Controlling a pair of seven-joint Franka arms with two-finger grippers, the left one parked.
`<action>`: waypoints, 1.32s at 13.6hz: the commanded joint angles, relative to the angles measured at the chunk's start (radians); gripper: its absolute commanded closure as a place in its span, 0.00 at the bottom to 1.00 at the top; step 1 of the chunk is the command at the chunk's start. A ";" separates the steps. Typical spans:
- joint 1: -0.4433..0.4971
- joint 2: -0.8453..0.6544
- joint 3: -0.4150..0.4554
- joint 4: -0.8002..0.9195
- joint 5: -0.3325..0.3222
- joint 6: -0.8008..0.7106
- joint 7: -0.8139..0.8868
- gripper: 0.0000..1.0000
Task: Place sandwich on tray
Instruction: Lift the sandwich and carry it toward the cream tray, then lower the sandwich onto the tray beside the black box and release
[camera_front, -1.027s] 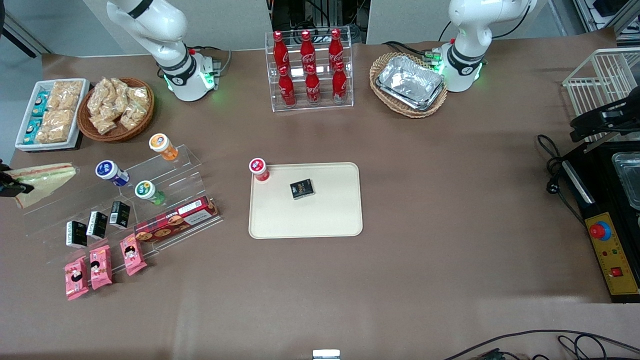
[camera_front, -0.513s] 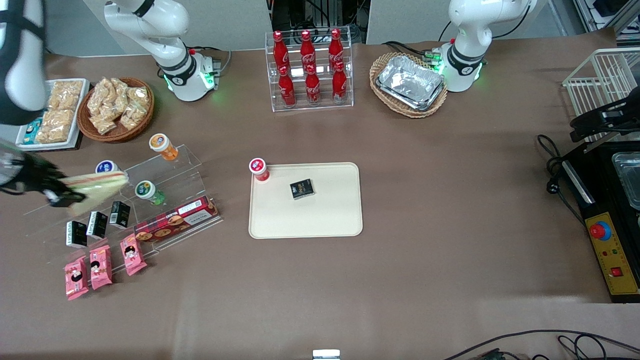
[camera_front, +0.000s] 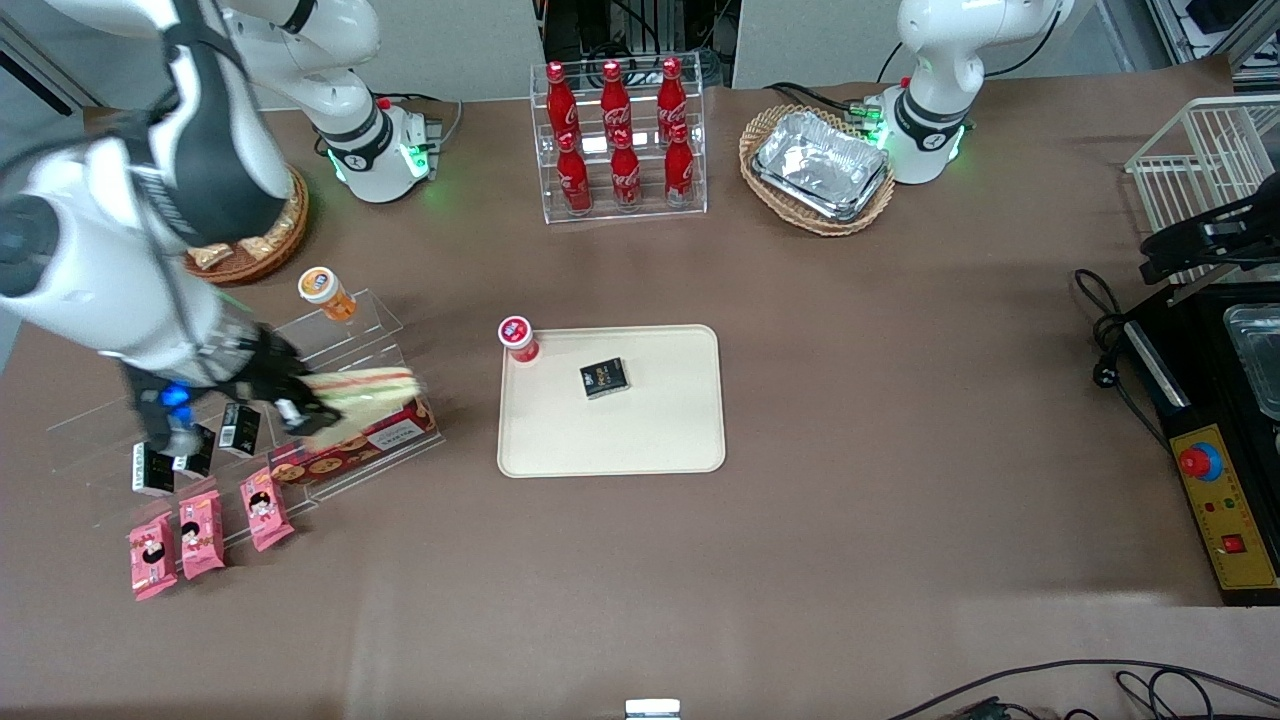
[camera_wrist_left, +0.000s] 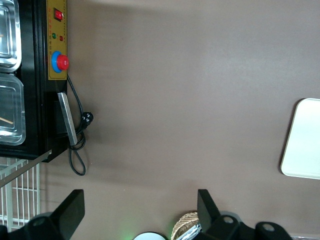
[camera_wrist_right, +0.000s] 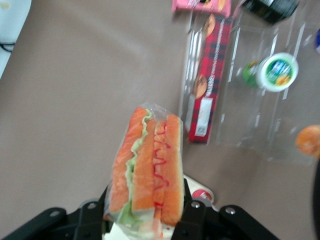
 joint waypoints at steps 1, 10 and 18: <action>0.109 0.101 -0.013 0.037 0.028 0.087 0.160 0.48; 0.325 0.339 -0.014 0.037 0.019 0.334 0.536 0.48; 0.376 0.457 -0.021 0.037 0.000 0.466 0.606 0.48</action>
